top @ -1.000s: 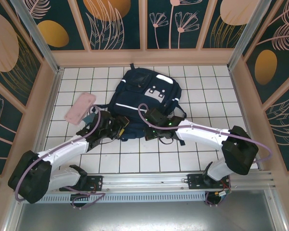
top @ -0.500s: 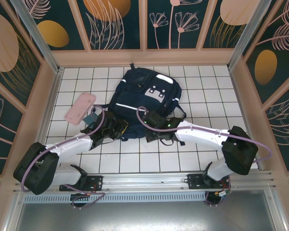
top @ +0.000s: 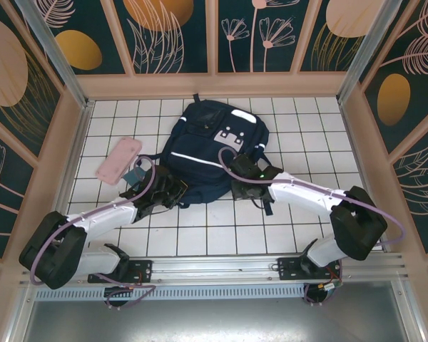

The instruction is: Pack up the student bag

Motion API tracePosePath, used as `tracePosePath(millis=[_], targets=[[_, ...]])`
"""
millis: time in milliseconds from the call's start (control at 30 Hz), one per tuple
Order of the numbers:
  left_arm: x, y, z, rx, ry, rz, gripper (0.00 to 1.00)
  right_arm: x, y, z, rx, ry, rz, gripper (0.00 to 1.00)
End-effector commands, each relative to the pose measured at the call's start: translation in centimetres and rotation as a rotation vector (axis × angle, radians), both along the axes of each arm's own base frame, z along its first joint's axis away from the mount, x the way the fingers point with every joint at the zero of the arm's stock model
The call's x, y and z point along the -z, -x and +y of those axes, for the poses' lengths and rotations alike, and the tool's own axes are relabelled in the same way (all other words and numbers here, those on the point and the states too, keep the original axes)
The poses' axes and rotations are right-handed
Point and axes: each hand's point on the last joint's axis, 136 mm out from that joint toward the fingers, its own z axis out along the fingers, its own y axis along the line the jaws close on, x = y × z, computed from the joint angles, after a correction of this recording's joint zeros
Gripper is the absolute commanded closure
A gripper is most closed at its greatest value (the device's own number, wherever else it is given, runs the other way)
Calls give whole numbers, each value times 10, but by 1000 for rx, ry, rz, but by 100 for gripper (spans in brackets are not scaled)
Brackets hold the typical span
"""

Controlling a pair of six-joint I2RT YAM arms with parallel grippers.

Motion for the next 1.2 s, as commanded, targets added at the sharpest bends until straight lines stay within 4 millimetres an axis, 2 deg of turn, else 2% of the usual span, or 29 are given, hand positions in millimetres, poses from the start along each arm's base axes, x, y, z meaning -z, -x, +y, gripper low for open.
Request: tracePosePath(millis=[0,167,200,267,433,633,733,867,1000,1100,1167], targets=[[21,7,32,-71,-130,29,100,-5,-17,-55,133,115,-54,100],[21,8,32,-66,-131,30,100,-4,-52,-92,269,131,-99,100],[20,8,32,-63,-129,29,100,-5,-57,-92,272,126,-108,100],[21,9,31,-57,-127,31,100,-4,-70,-105,319,128,-122,100],[19,9,28,-40,-122,29,100,-6,-94,-110,371,89,-159,100],[21,11,27,-27,-123,34,100,-6,-120,-101,389,26,-199,100],[20,11,26,-23,-119,33,100,-8,-129,-103,418,17,-236,100],[10,7,17,22,-97,-5,97,-14,-126,-100,422,-22,-226,80],[-16,-1,-11,183,-62,-77,74,-32,-102,-80,329,-142,-181,56],[-24,-2,-15,232,-83,-95,60,-43,-81,-73,277,-226,-163,45],[-28,-2,-12,237,-111,-97,51,-52,-69,-71,264,-270,-161,42]])
